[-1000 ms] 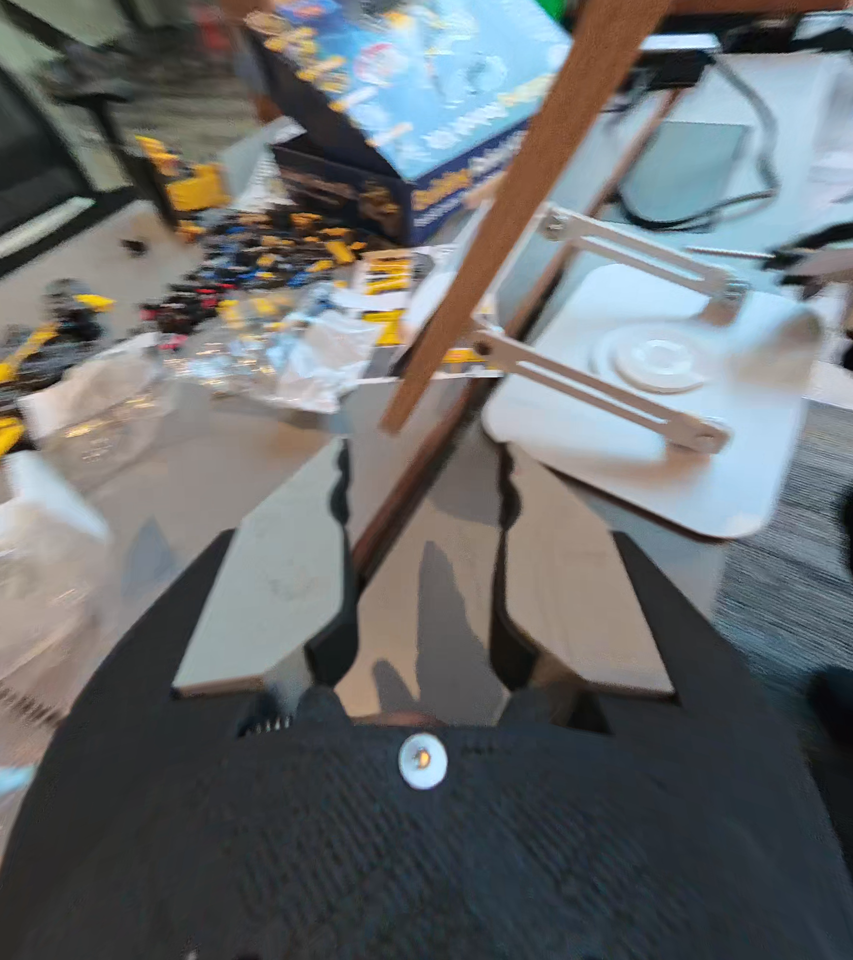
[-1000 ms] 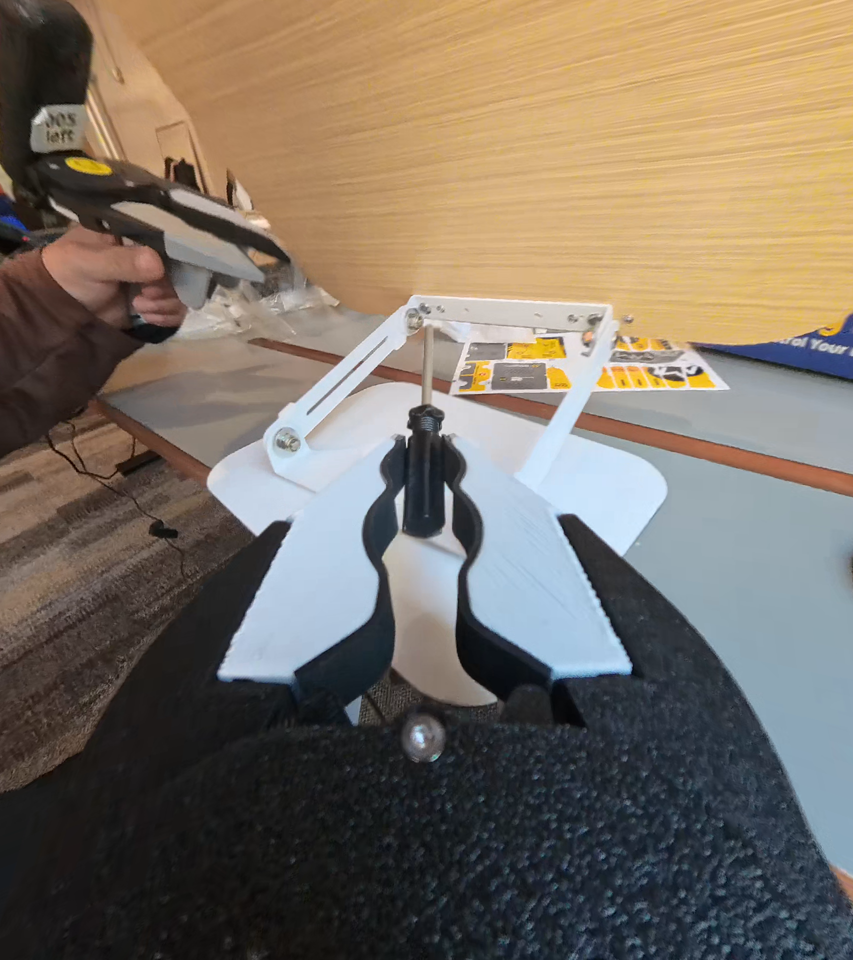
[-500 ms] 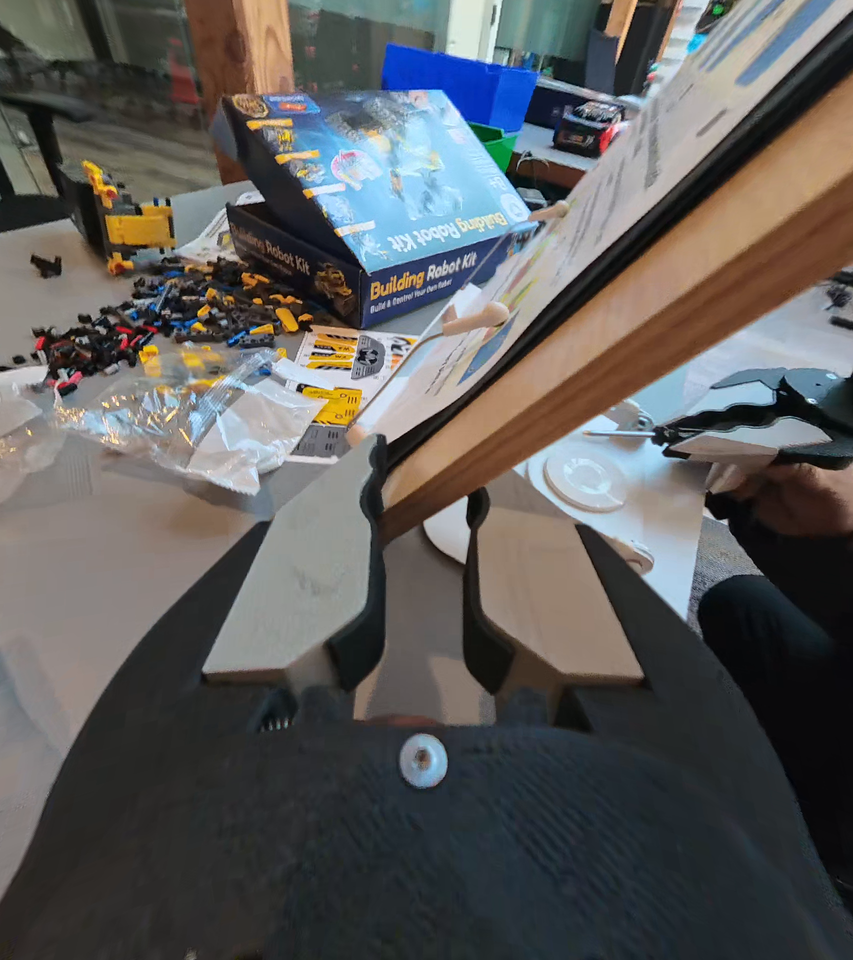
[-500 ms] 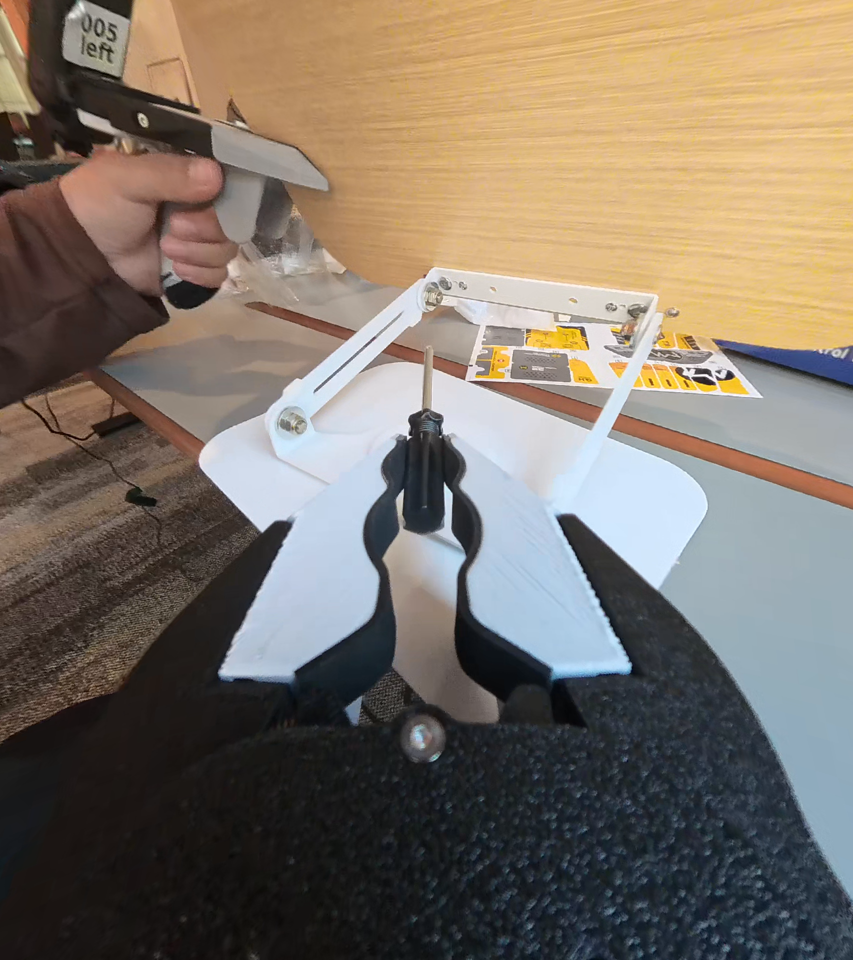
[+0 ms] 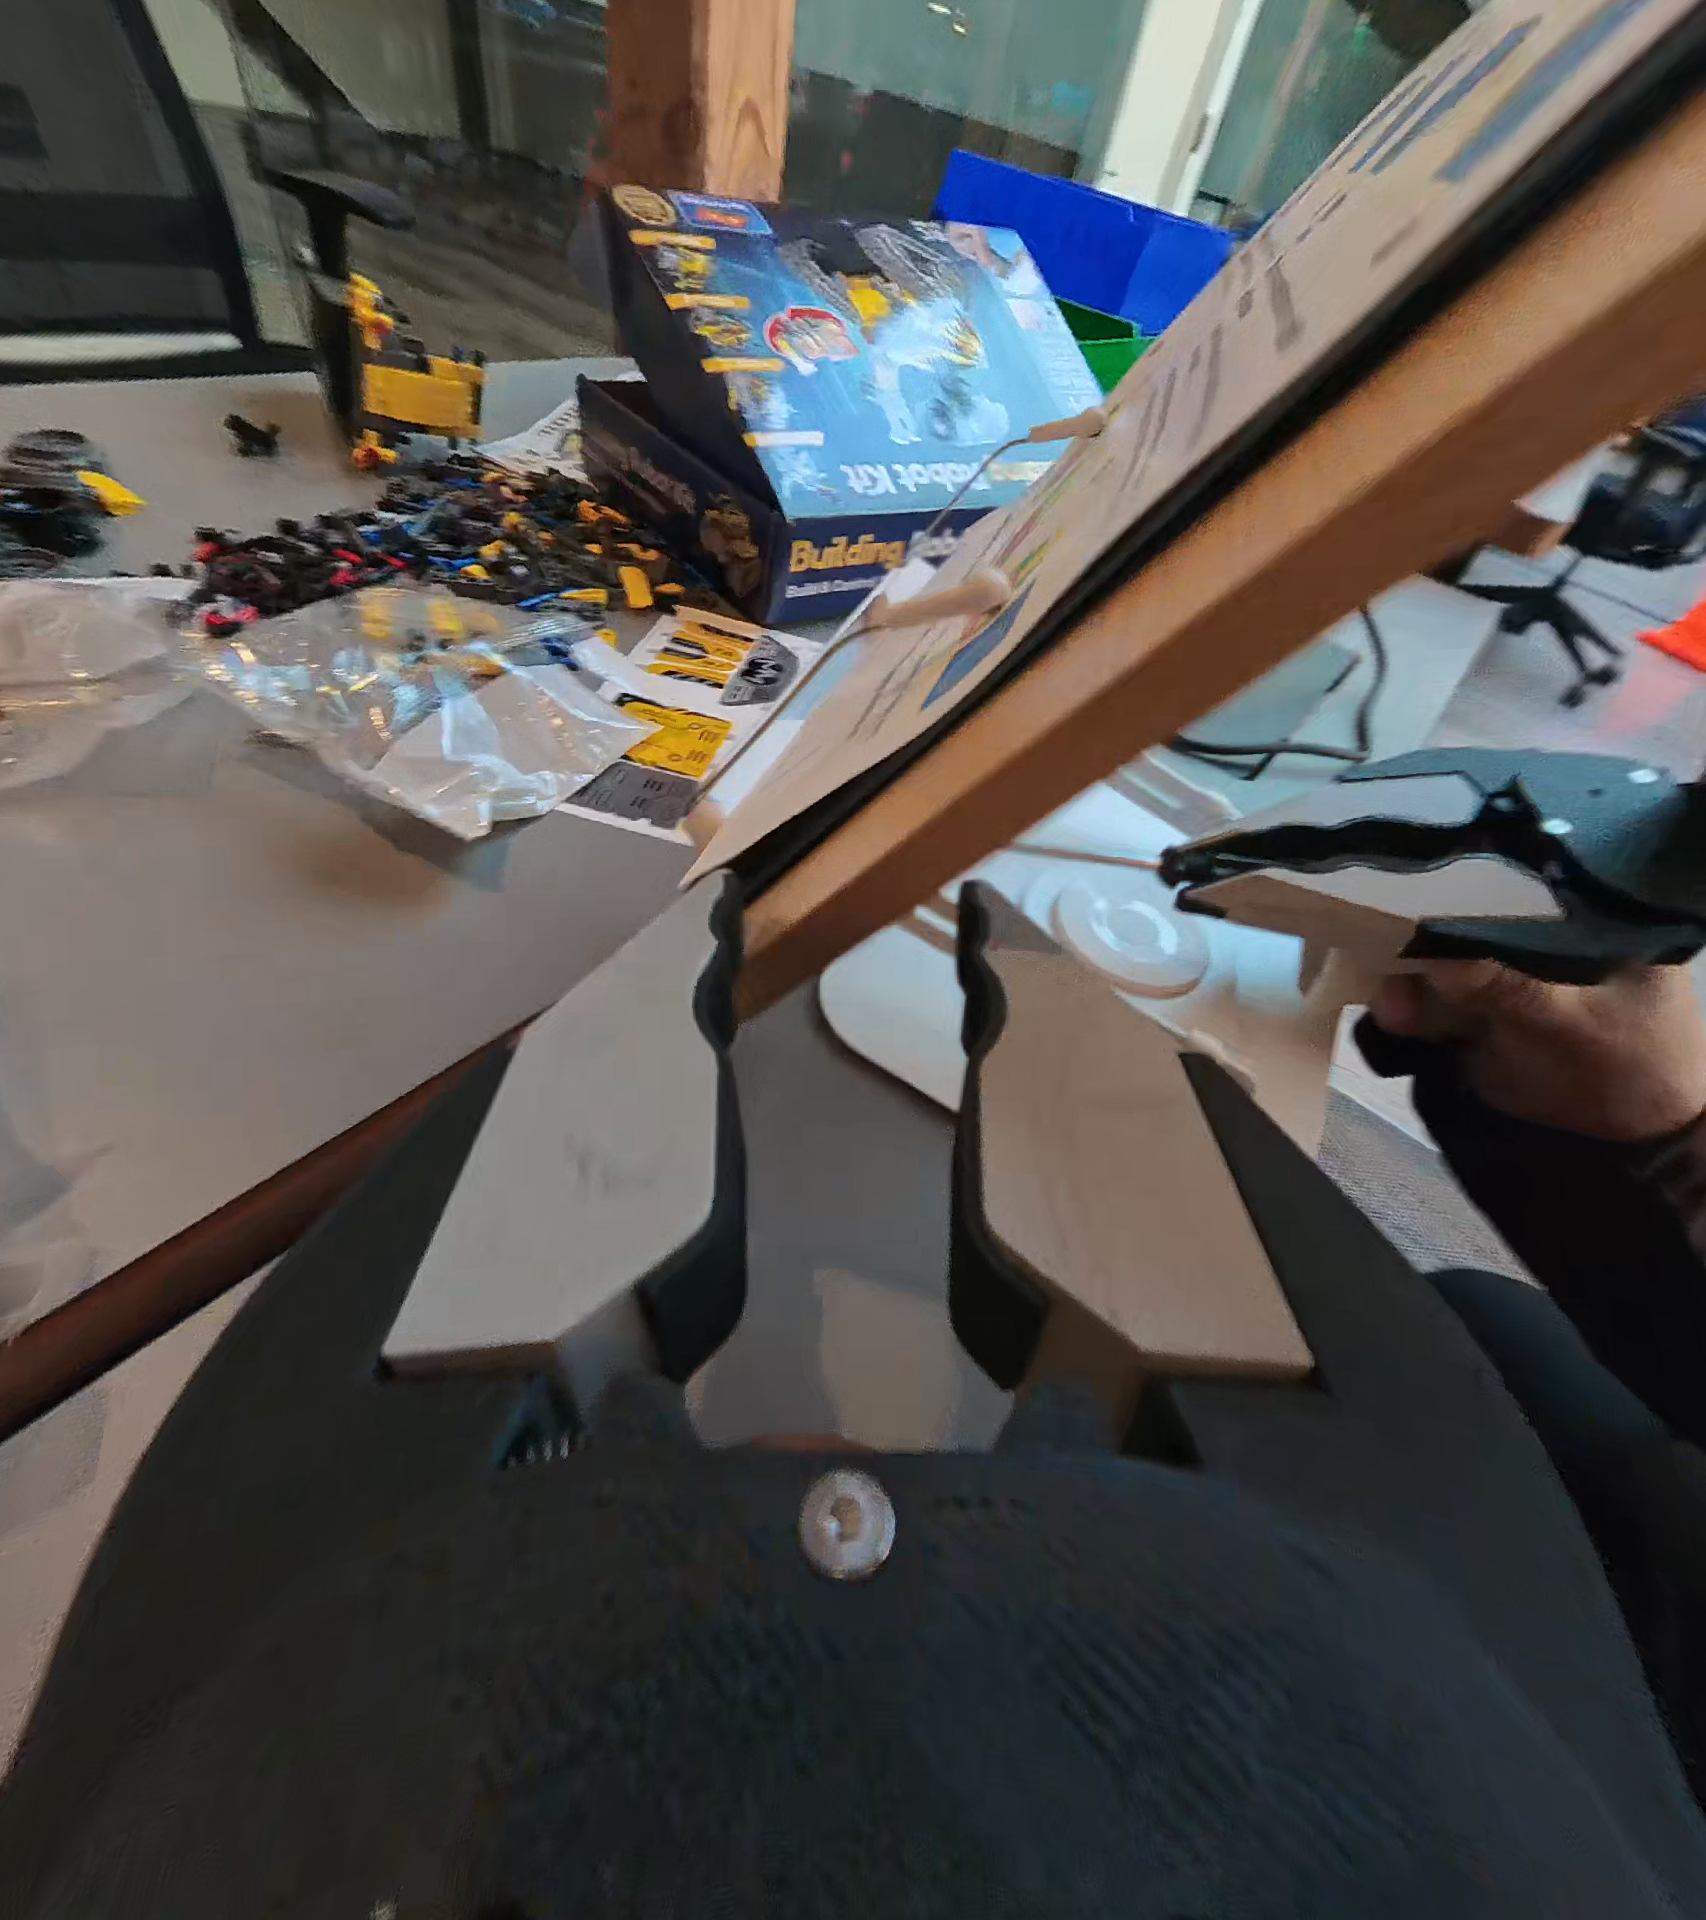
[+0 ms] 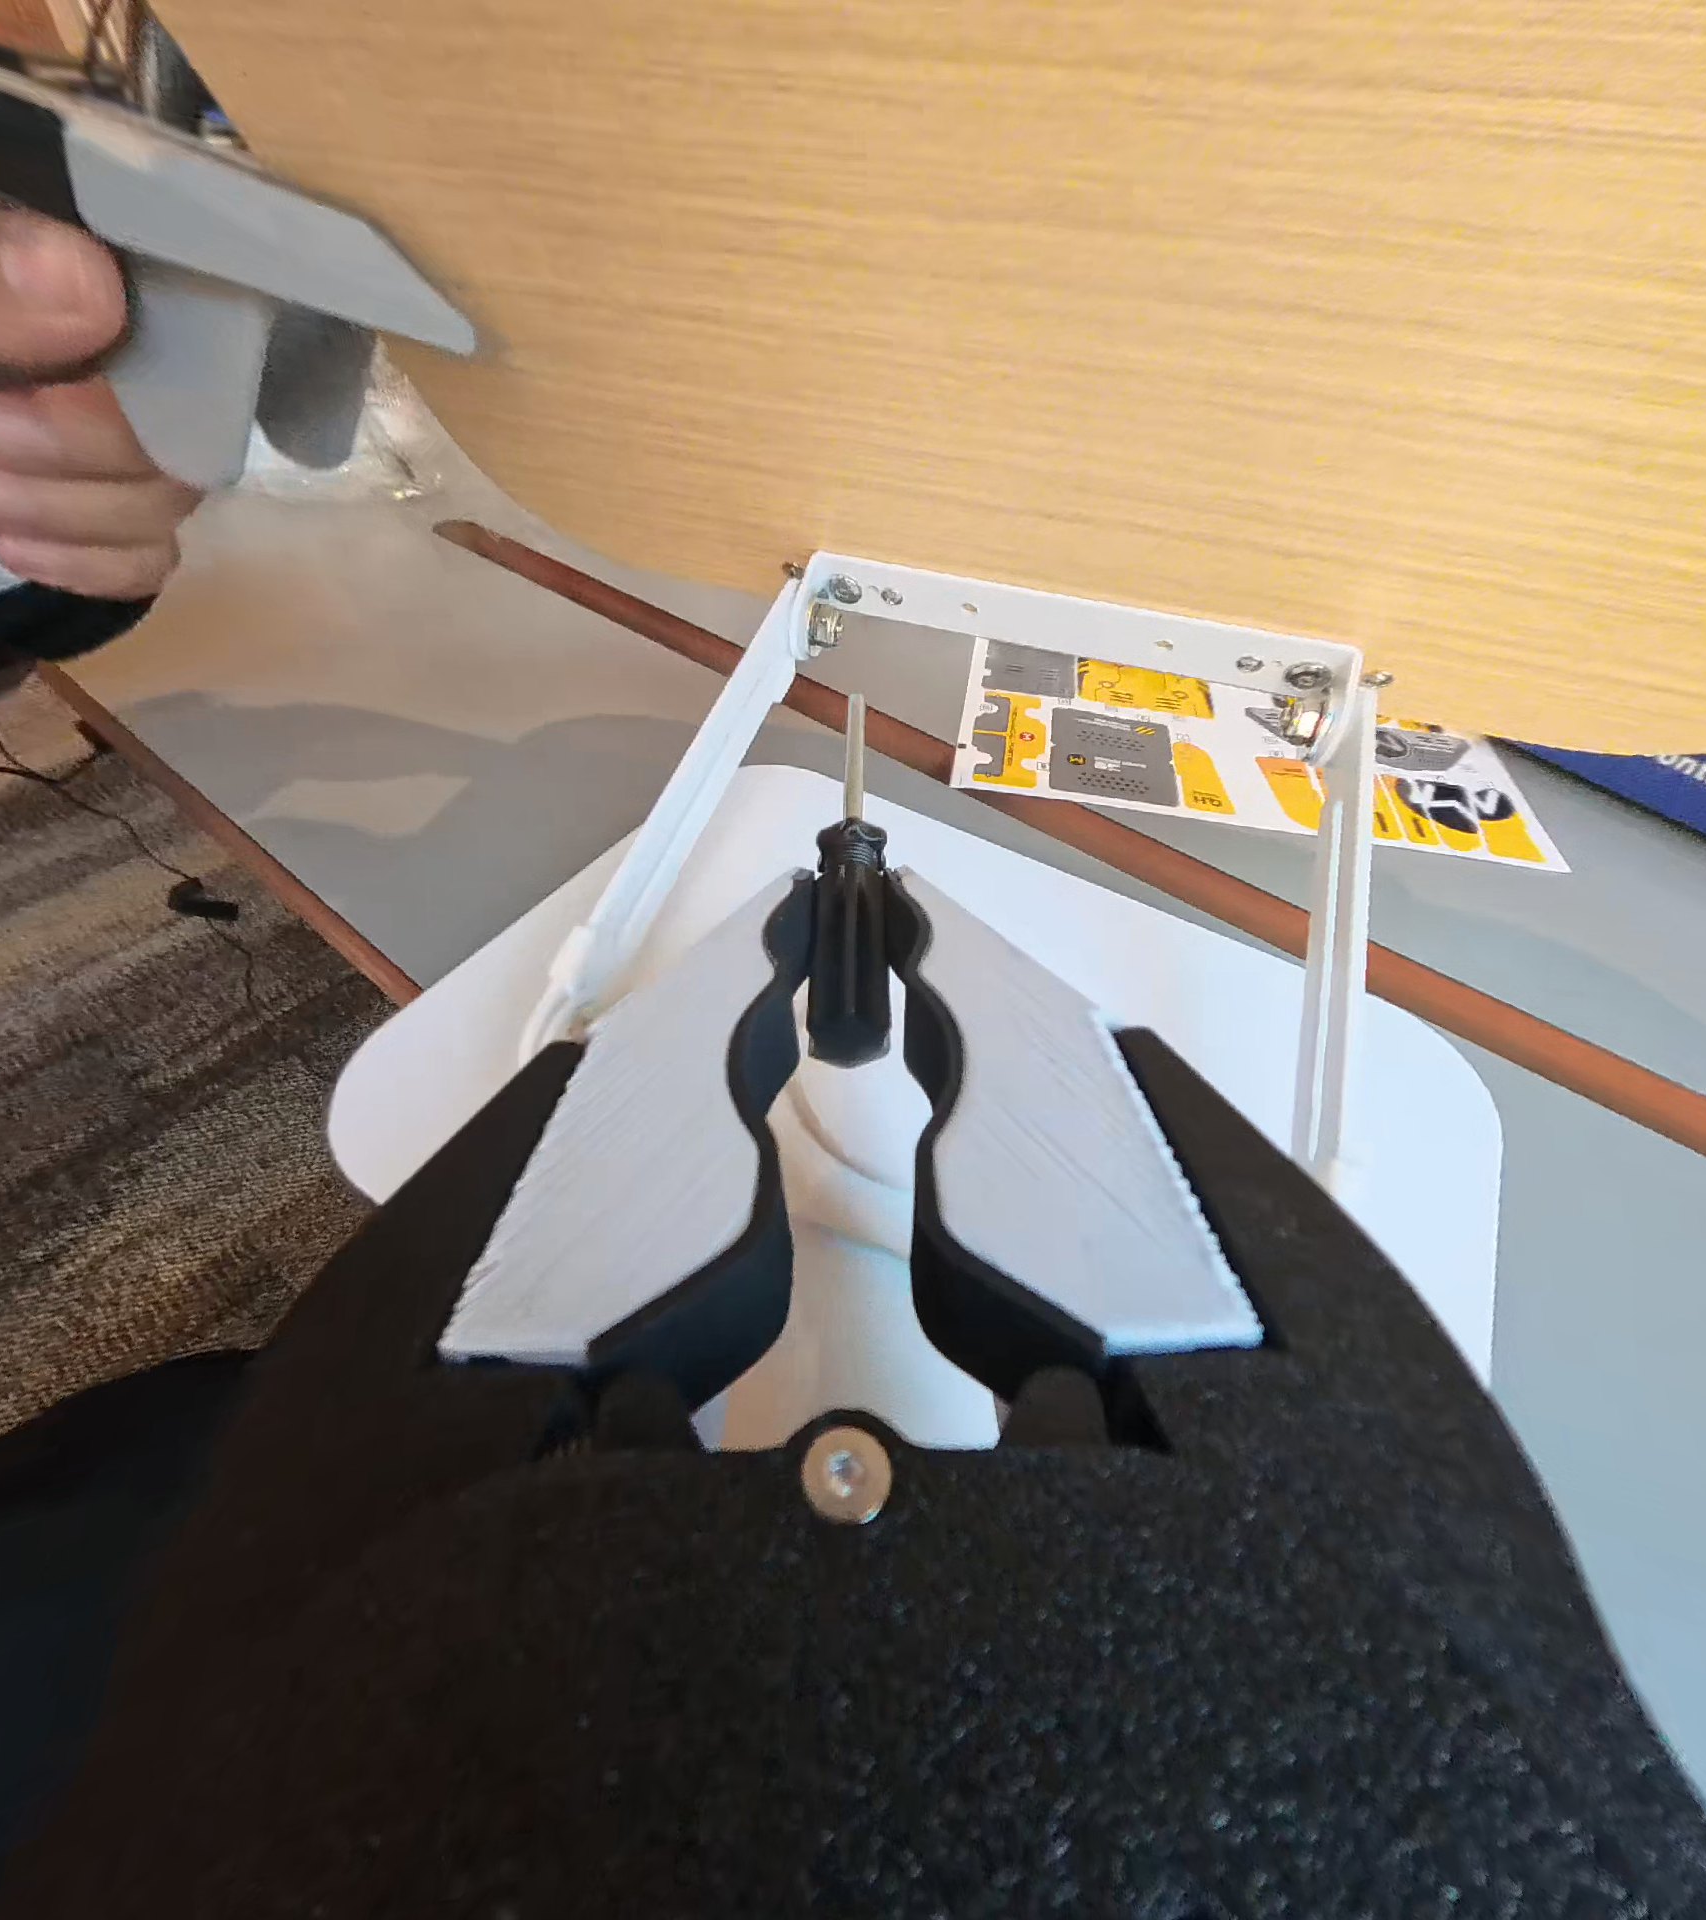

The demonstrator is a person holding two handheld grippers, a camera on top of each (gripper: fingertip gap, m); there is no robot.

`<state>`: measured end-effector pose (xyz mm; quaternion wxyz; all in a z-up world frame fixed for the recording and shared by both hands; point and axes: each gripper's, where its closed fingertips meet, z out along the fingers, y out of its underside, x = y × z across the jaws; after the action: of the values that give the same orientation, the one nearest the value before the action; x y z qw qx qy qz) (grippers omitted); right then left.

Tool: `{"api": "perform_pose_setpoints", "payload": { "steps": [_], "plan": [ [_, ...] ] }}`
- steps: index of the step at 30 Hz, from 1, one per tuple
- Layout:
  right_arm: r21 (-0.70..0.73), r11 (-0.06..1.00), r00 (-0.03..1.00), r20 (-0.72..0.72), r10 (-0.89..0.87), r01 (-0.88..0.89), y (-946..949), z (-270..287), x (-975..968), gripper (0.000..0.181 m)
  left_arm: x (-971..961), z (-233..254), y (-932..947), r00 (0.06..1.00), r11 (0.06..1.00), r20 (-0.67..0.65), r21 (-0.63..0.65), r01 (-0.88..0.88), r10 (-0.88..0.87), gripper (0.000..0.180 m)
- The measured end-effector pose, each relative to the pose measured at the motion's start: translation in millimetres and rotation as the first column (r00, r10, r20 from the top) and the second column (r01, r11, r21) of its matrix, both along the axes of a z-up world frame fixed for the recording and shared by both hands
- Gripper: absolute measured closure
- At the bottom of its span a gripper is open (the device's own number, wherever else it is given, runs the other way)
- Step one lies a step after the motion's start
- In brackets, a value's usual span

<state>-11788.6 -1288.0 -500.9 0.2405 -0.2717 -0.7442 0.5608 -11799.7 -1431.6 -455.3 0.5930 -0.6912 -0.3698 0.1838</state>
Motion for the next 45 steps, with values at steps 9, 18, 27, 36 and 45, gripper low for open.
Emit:
{"api": "perform_pose_setpoints", "payload": {
  "steps": [9,18,27,36,45],
  "plan": [
    [-0.136,0.989,0.992,0.101,0.074,-0.060,0,5,8,0.170,56,-26,42,0.926,0.832,-0.336,-0.553,-0.044,-0.174,0.154],
    [-0.255,0.961,0.979,0.142,0.143,-0.104,-10,10,24,0.170,11,-44,94,0.753,0.325,-0.343,-0.928,-0.180,-0.562,0.158],
    [-0.236,0.969,0.988,0.117,0.103,-0.073,-3,4,25,0.170,6,-51,115,0.655,0.267,-0.336,-0.941,-0.206,-0.677,0.177],
    [0.051,0.999,0.992,-0.124,0.011,-0.005,2,10,24,0.164,6,-54,112,0.595,0.225,-0.304,-0.952,-0.206,-0.744,0.178],
    [0.121,0.993,0.983,-0.183,0.026,-0.003,-7,10,30,0.161,3,-52,103,0.613,0.263,-0.344,-0.939,-0.221,-0.712,0.177]
  ]
}}
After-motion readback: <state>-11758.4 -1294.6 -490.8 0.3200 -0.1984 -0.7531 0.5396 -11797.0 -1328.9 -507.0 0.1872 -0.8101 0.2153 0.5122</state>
